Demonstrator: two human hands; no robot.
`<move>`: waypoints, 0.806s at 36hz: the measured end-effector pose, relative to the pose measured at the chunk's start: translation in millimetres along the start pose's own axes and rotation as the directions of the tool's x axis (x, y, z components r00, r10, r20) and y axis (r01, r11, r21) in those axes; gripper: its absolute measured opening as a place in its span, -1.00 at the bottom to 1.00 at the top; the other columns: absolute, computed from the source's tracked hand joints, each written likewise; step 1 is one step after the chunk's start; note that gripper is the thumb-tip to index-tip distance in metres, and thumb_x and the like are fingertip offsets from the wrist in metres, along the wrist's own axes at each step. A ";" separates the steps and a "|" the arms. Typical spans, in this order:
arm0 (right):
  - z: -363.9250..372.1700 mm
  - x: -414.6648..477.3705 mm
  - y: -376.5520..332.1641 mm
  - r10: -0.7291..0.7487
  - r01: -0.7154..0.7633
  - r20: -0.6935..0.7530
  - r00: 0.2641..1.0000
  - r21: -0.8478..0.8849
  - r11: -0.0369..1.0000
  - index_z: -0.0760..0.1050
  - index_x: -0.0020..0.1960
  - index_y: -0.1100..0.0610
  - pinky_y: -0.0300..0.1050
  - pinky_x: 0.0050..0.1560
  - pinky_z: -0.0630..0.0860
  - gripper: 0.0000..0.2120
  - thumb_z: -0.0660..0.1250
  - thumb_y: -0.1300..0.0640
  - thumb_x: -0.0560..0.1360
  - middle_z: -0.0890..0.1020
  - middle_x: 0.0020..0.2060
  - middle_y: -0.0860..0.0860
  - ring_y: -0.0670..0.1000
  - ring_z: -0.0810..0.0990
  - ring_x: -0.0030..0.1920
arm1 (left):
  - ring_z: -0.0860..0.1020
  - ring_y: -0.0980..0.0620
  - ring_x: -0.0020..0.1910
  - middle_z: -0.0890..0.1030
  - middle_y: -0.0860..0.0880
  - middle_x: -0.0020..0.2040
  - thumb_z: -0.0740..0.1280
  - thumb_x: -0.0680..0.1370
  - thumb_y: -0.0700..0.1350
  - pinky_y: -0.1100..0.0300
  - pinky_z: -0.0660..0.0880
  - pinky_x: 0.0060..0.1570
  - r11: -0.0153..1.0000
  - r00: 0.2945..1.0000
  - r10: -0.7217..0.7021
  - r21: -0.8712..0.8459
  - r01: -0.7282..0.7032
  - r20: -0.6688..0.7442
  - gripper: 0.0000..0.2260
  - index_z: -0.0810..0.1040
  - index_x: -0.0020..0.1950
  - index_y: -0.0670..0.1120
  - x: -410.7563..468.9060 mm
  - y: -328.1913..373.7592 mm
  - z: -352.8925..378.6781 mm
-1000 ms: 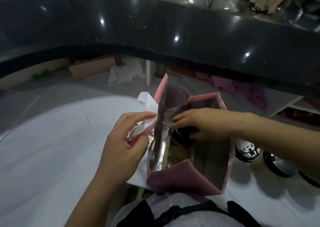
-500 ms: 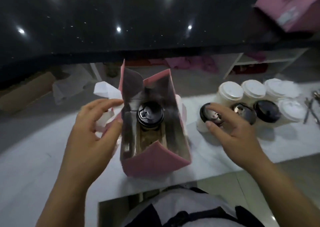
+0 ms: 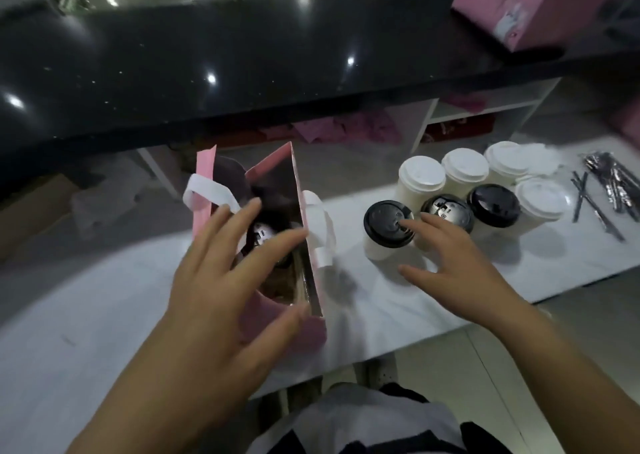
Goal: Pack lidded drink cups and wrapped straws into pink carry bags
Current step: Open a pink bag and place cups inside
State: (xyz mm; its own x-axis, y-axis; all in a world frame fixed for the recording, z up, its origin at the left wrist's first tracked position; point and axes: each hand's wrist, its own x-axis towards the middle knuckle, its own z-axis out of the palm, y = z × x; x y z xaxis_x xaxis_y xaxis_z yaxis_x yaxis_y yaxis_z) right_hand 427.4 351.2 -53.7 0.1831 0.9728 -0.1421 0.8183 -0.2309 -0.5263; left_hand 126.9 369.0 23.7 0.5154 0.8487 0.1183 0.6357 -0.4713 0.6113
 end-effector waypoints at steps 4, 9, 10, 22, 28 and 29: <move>-11.6 34.1 3.7 -0.075 0.103 0.139 0.987 -0.200 0.974 0.24 0.52 -0.16 0.02 0.51 0.12 -0.26 0.47 -0.11 0.41 0.22 0.54 0.03 0.07 0.15 0.53 | -0.13 0.23 0.58 -0.01 0.32 0.59 0.20 0.45 0.30 0.14 0.01 0.34 0.996 0.996 0.044 0.074 -0.049 0.073 -0.44 0.23 0.46 0.40 -4.2 11.0 20.3; -14.4 87.0 8.3 -0.112 0.259 0.396 0.912 -0.342 0.903 0.17 0.50 -0.29 0.22 0.47 0.17 -0.19 0.48 -0.13 0.35 0.09 0.58 0.02 0.13 0.06 0.55 | -0.02 0.17 0.59 0.09 0.29 0.58 0.23 0.48 0.28 -0.01 0.18 0.33 0.997 0.987 0.035 0.068 -0.047 0.160 -0.49 0.28 0.43 0.41 -10.9 13.2 37.2; -13.4 95.9 8.3 -0.109 0.292 0.440 0.891 -0.373 0.881 0.15 0.50 -0.31 0.21 0.46 0.18 -0.18 0.48 -0.12 0.35 0.08 0.58 0.01 0.15 0.07 0.55 | 0.00 0.18 0.58 0.10 0.30 0.58 0.23 0.48 0.29 0.00 0.19 0.32 0.997 0.989 0.006 0.073 -0.017 0.147 -0.50 0.28 0.43 0.42 -11.9 13.7 38.8; -22.8 128.6 1.4 -0.248 0.475 0.548 0.799 -0.321 0.819 0.15 0.45 -0.32 -0.02 0.07 0.53 -0.19 0.45 -0.12 0.30 0.34 0.36 -0.15 0.05 0.46 0.20 | 0.26 0.32 0.44 0.35 0.38 0.41 0.32 0.51 0.12 0.24 0.32 0.23 0.935 0.919 -0.309 0.096 0.340 -0.247 -0.64 0.47 0.30 0.37 -29.5 39.9 21.8; -83.6 113.7 -53.6 -0.521 0.618 0.398 0.755 -0.164 0.769 0.16 0.42 -0.40 0.08 0.12 0.55 -0.20 0.42 -0.24 0.25 0.22 0.33 -0.15 0.05 0.47 0.19 | 0.19 0.23 0.45 0.31 0.30 0.42 0.36 0.57 -0.02 0.06 0.18 0.37 0.813 0.742 -0.457 0.108 0.572 -0.491 -0.75 0.55 0.14 0.33 -27.3 23.8 17.9; -93.3 109.5 -64.7 -0.578 0.649 0.354 0.735 -0.122 0.751 0.18 0.41 -0.40 0.10 0.13 0.55 -0.19 0.42 -0.24 0.22 0.23 0.30 -0.17 0.04 0.47 0.19 | 0.18 0.21 0.46 0.30 0.30 0.40 0.35 0.57 -0.02 0.06 0.15 0.38 0.790 0.722 -0.488 0.103 0.604 -0.491 -0.76 0.56 0.12 0.33 -23.9 19.8 17.7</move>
State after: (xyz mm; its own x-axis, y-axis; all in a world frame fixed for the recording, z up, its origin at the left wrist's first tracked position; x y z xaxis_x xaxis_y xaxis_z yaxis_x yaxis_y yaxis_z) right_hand 445.3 474.5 43.0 -0.5315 0.8415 -0.0968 0.7996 0.4608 -0.3850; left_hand 137.3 335.1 19.2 -0.2200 0.9603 0.1716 0.8730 0.1153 0.4740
